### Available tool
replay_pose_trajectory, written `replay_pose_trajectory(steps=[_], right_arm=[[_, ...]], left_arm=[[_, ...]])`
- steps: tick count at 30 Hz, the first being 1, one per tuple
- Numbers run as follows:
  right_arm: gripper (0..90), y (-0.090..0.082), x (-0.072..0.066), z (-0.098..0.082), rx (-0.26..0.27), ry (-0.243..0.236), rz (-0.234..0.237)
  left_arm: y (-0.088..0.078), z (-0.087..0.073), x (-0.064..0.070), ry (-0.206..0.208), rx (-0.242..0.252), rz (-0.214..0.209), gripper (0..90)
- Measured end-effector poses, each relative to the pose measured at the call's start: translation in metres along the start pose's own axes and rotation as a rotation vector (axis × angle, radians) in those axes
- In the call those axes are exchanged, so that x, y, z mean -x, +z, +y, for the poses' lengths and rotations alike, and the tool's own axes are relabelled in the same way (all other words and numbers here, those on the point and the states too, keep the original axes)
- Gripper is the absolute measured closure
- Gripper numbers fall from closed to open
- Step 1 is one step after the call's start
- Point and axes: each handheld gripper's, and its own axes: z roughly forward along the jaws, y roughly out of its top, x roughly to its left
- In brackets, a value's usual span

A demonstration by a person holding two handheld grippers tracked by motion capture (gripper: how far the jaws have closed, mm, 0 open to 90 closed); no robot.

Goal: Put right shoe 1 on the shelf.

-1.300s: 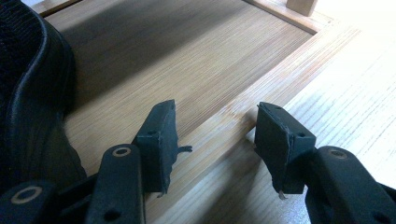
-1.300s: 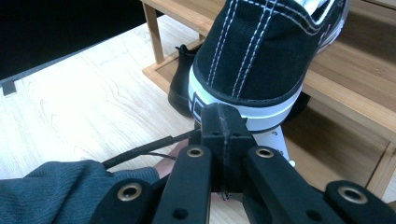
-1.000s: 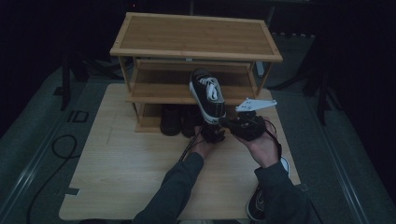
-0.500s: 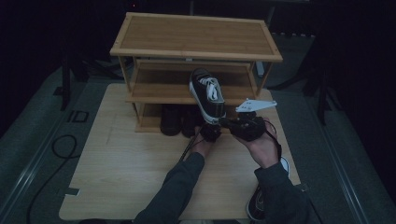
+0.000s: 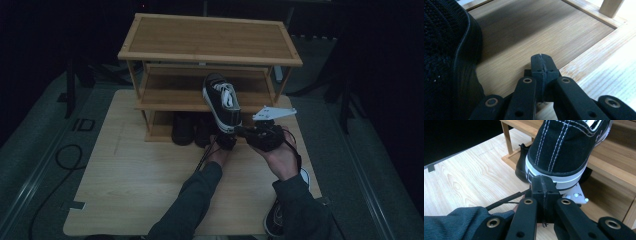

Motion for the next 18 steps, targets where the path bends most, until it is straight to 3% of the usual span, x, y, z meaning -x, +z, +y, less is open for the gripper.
replay_pose_trajectory(steps=[18], right_arm=[[90.0,0.0029,-0.001,0.003,-0.003,-0.022,0.009]], left_arm=[[0.005,0.0044,0.0018,-0.007,-0.015,-0.005,90.0]])
